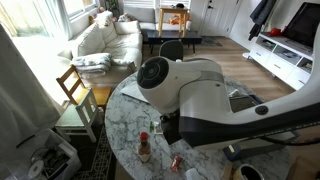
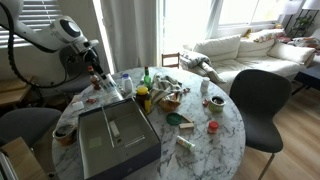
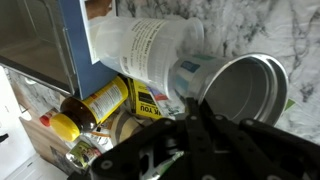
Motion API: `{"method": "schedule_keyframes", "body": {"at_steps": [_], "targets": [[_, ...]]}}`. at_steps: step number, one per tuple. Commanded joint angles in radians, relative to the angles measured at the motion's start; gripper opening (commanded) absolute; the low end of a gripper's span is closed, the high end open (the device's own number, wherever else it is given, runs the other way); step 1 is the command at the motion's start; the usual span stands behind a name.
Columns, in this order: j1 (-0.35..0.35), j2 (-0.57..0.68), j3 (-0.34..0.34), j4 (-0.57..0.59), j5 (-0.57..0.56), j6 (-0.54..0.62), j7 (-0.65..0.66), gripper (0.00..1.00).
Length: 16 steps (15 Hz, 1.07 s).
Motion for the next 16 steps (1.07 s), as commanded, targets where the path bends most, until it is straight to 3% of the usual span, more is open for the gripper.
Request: {"method": "schedule_keyframes", "body": {"at_steps": [1, 10, 15, 16], "targets": [[-0.035, -0.051, 0.010, -0.068, 0.058, 0.132, 0.024, 0.01], [-0.086, -0.070, -0.002, -0.161, 0.286, 0.373, -0.011, 0.01], [-0.100, -0.057, -0.001, -0.189, 0.414, 0.435, -0.072, 0.01], [-0.099, -0.057, -0.003, -0.188, 0.433, 0.421, -0.080, 0.10]]}}
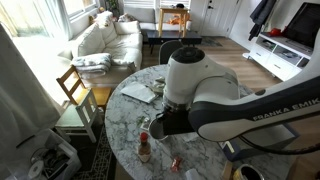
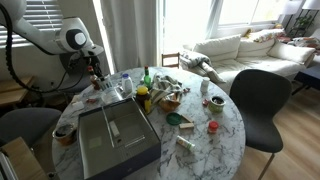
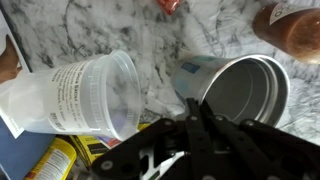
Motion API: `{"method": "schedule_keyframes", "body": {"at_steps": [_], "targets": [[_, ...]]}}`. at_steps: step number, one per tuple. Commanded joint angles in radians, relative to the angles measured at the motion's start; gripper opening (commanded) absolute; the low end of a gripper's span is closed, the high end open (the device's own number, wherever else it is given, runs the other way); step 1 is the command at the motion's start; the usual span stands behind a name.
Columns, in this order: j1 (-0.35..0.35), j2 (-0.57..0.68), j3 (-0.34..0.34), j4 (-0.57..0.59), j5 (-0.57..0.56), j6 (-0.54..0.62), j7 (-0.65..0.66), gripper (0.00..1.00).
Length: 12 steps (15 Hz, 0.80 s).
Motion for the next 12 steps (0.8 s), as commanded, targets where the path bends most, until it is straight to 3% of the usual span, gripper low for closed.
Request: {"method": "schedule_keyframes", "body": {"at_steps": [1, 10, 12], "targets": [[-0.008, -0.017, -0.002, -0.044, 0.084, 0.024, -0.048, 0.30], [0.006, -0.137, -0.035, -0.081, 0.018, -0.083, 0.000, 0.97], [0.001, -0.174, -0.031, -0.088, 0.006, -0.112, 0.009, 1.00]]}}
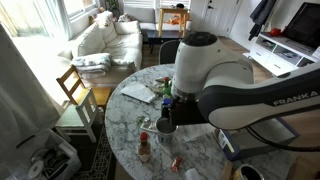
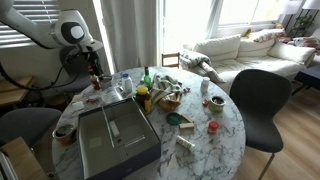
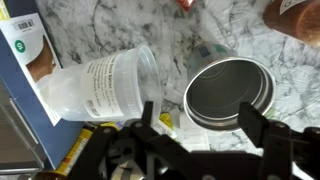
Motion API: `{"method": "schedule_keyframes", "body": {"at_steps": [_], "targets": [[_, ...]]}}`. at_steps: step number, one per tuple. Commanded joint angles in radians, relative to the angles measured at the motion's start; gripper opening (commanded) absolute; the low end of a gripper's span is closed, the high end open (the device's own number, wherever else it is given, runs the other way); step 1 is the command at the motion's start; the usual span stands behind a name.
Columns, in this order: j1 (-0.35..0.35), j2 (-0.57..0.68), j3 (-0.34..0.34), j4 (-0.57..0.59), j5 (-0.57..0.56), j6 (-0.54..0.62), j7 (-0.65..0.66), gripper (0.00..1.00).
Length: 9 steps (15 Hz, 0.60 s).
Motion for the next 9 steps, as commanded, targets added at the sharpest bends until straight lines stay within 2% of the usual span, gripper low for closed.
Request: {"method": "schedule_keyframes", "body": {"at_steps": [1, 5, 7, 8, 9], "targets": [[-0.001, -0.094, -0.002, -0.054, -0.033, -0.063, 0.032, 1.00], [-0.016, -0.112, 0.008, -0.065, -0.032, -0.117, 0.052, 1.00], [-0.018, -0.096, 0.005, -0.055, -0.030, -0.156, 0.141, 1.00], [-0.025, -0.091, 0.015, -0.039, -0.014, -0.122, 0.062, 1.00], [-0.026, -0.088, 0.015, -0.039, -0.014, -0.127, 0.070, 1.00]]}}
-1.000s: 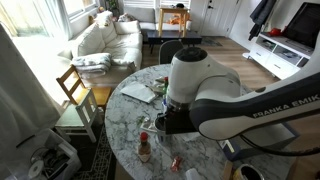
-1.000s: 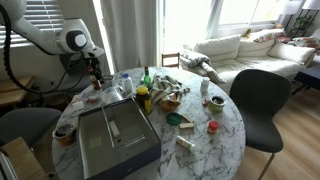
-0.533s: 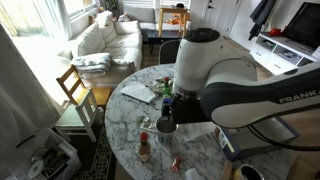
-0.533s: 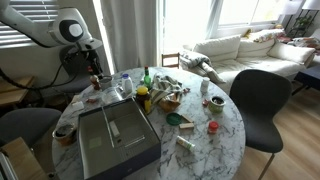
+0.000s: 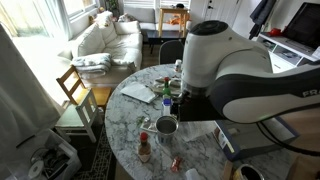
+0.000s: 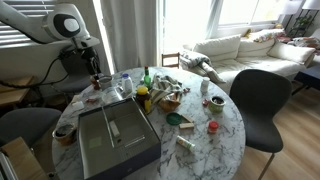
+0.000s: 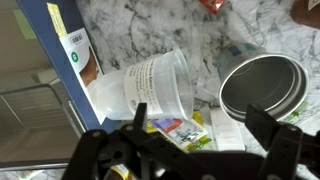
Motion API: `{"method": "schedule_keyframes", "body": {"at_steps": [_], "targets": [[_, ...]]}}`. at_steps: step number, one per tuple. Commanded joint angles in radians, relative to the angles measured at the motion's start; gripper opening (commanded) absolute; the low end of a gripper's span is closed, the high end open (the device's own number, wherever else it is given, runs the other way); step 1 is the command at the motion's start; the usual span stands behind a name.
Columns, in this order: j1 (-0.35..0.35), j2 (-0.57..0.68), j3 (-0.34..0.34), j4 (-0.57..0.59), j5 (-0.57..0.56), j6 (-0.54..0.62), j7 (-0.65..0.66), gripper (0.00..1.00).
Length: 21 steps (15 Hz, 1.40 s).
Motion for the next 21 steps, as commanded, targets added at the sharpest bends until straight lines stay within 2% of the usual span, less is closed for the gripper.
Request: {"method": "schedule_keyframes", "body": {"at_steps": [1, 5, 10, 15, 21], "targets": [[-0.015, 0.000, 0.016, 0.003, -0.001, -0.002, -0.001, 1.00], [-0.015, 0.000, 0.018, 0.008, -0.001, -0.002, -0.001, 1.00], [-0.061, -0.006, -0.005, -0.012, 0.140, 0.012, 0.136, 1.00], [-0.106, 0.006, -0.039, -0.037, 0.176, -0.008, 0.285, 1.00], [-0.147, 0.059, -0.066, -0.062, 0.307, 0.037, 0.422, 1.00]]}}
